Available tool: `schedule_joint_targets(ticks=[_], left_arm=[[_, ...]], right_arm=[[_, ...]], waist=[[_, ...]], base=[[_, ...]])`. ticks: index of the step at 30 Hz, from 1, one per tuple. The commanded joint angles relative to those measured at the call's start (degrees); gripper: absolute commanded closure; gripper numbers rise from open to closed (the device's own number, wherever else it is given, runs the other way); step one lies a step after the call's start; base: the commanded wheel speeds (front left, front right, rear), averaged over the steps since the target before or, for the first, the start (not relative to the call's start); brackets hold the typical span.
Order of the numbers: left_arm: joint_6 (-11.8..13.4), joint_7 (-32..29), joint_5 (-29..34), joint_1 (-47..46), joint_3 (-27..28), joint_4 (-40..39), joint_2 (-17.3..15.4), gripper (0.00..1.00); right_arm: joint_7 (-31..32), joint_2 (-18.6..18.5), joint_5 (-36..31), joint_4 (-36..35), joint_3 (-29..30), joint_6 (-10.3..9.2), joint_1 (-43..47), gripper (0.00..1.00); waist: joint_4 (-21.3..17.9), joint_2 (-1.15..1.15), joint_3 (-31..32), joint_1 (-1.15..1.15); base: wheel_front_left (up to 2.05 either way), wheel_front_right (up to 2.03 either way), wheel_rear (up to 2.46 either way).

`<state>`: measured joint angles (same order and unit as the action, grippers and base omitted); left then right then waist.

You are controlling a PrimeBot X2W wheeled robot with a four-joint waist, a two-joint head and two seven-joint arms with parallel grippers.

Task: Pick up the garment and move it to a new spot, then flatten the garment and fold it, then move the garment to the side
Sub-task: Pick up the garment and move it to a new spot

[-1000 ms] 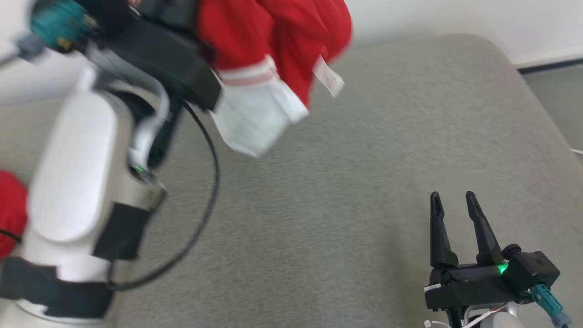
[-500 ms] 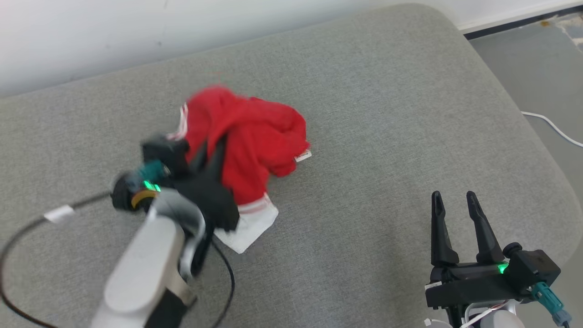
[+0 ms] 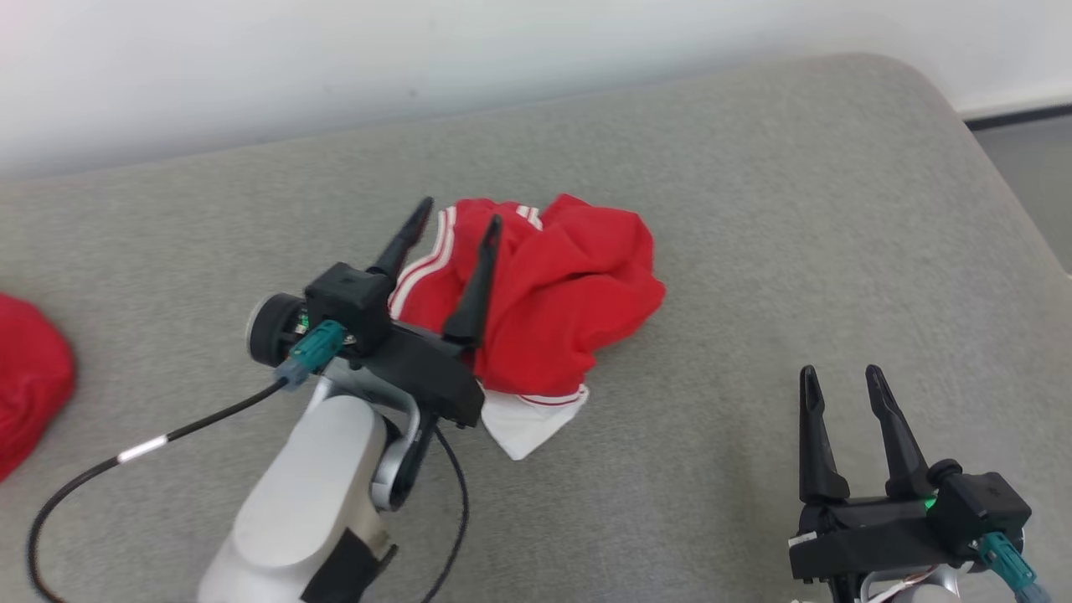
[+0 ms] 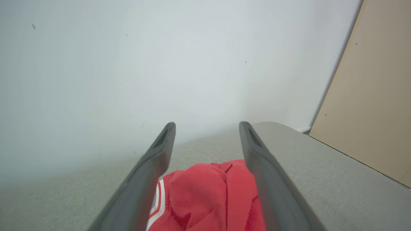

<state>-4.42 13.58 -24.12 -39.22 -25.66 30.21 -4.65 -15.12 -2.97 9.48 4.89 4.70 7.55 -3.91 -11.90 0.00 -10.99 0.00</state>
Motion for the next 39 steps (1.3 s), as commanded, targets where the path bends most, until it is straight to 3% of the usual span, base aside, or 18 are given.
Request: schedule_joint_targets(ticks=[1,10,19,32,39], left_arm=[[0.41,0.68,0.87,0.82,0.45,-1.18,-1.07,0.0],[2.94,1.61,2.25,8.5,4.71,-10.51,-7.16,0.0],[6.04,1.63,2.7,22.15,10.71,-19.27,-13.02,0.0],[8.1,1.65,3.9,36.36,14.68,-25.51,-12.94,0.0],[7.8,1.66,4.4,40.1,15.7,-25.88,-11.48,0.0]], right_arm=[[-0.05,0.18,-0.7,-0.21,0.19,-0.12,0.86,0.0],[-0.05,0.18,-2.11,-1.04,0.79,-0.12,3.17,0.0],[-0.05,0.17,-2.13,-1.05,0.37,-0.12,4.93,0.0],[-0.05,0.17,-2.29,-0.79,0.57,-0.12,6.98,0.0],[-0.05,0.16,-1.69,0.08,0.55,-0.12,7.47,0.0]], waist=[[4.43,0.0,3.68,0.0],[10.74,0.0,7.44,0.0],[13.24,0.0,9.78,0.0],[13.64,0.0,11.51,0.0],[12.78,0.0,12.2,0.0]], base=[[0.0,0.0,0.0],[0.0,0.0,0.0],[0.0,0.0,0.0],[0.0,0.0,0.0],[0.0,0.0,0.0]])
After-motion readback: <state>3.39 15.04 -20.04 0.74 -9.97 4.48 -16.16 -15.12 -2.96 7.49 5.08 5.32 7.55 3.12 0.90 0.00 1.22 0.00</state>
